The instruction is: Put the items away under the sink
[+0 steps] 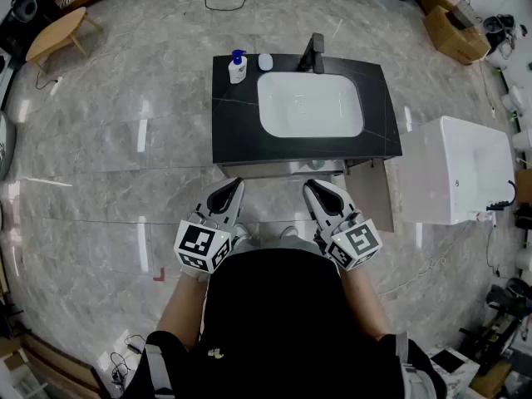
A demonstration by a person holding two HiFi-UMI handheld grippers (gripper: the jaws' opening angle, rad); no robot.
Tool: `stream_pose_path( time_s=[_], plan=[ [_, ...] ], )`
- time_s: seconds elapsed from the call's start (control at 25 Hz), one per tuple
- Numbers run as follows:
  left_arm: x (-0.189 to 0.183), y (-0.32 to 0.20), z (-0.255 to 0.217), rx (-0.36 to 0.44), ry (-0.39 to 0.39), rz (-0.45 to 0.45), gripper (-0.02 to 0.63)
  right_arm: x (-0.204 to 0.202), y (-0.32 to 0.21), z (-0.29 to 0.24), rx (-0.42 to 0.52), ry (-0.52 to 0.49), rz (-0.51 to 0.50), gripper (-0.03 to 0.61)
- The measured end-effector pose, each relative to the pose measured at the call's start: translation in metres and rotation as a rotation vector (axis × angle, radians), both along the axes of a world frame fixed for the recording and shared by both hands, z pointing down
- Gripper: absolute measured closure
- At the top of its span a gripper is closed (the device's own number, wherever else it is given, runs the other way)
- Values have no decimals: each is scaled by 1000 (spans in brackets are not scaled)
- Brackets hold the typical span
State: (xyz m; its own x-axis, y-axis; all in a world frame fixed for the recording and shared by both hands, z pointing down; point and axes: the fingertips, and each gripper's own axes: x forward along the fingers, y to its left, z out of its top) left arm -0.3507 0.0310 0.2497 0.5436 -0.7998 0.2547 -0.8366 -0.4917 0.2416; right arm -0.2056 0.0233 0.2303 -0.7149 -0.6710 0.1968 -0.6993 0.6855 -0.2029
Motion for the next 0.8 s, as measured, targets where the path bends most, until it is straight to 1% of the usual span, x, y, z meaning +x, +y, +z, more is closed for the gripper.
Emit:
stream_pose_path(
  time_s=[0.08, 0.2, 0.32, 0.4, 0.6, 0.8],
  plan=[
    [7, -1, -3, -1, 12, -17, 592, 4, -2, -2, 7, -6, -13, 528],
    [17, -3, -2, -30, 48, -41, 592, 12, -2, -4, 17, -7, -36, 528],
    [31, -4, -5, -33, 79, -45, 592, 24, 1, -3, 15, -18, -50, 528],
    [42, -5, -6, -34, 78, -53, 592, 35, 3, -2, 14, -27, -51, 528],
    [70, -4, -2, -69, 78, -90, 592, 72, 6, -6, 22, -79, -39, 526],
    [104, -5, 0, -66, 39, -111, 592, 112, 7, 2, 7, -109, -41, 526]
  ],
)
